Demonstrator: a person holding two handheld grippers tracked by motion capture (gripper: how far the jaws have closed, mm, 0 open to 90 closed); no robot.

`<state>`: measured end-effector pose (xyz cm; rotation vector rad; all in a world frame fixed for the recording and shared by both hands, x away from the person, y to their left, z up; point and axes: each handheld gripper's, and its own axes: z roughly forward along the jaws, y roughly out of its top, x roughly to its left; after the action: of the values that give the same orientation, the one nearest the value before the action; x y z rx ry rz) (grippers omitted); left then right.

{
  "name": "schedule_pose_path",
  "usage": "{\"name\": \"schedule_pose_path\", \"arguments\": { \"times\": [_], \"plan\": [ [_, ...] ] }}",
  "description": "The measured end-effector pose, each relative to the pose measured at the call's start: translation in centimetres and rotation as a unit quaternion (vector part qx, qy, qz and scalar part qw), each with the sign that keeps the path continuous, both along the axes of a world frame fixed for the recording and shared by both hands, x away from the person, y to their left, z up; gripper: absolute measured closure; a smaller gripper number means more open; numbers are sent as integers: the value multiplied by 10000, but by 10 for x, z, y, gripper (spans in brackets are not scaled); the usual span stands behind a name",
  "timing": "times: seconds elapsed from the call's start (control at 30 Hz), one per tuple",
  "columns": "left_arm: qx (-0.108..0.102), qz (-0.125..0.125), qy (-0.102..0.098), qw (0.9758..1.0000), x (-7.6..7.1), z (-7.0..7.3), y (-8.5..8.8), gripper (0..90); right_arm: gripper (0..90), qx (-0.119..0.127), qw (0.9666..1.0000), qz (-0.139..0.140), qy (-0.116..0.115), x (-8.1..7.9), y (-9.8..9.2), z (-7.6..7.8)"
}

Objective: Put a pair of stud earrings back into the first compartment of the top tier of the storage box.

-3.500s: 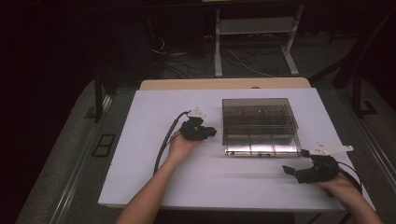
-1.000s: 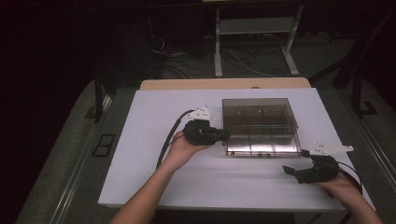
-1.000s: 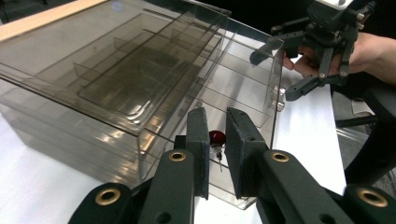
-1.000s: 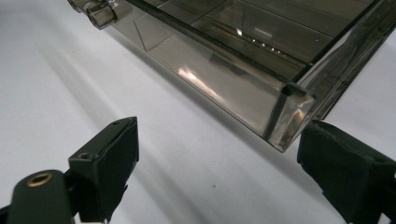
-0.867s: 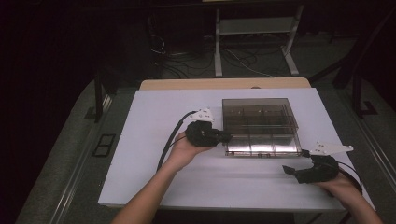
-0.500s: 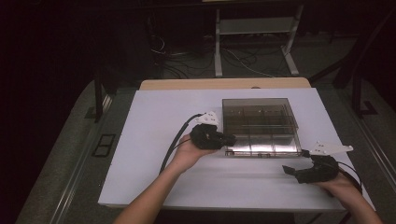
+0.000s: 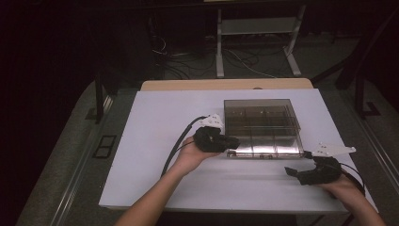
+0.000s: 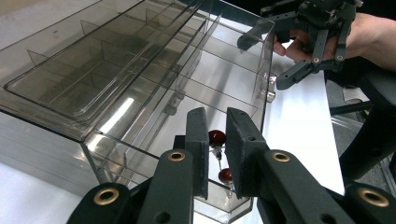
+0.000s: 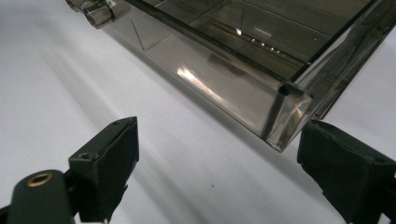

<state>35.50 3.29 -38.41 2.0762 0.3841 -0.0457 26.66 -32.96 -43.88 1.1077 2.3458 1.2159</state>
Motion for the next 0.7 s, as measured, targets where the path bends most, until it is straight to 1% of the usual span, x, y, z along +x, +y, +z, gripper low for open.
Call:
{"name": "schedule_pose_path", "arguments": {
  "times": [0.17,0.4,0.7],
  "plan": [
    [19,-1,20,10000,0,-1,0,765,122,-6,10000,9,-16,0,0,0],
    [6,-6,-3,10000,0,0,0,757,122,-10,10000,10,-19,0,0,0],
    [-48,76,-19,10000,1,4,5,714,122,-3,10000,9,-5,0,0,0]
  ]
}}
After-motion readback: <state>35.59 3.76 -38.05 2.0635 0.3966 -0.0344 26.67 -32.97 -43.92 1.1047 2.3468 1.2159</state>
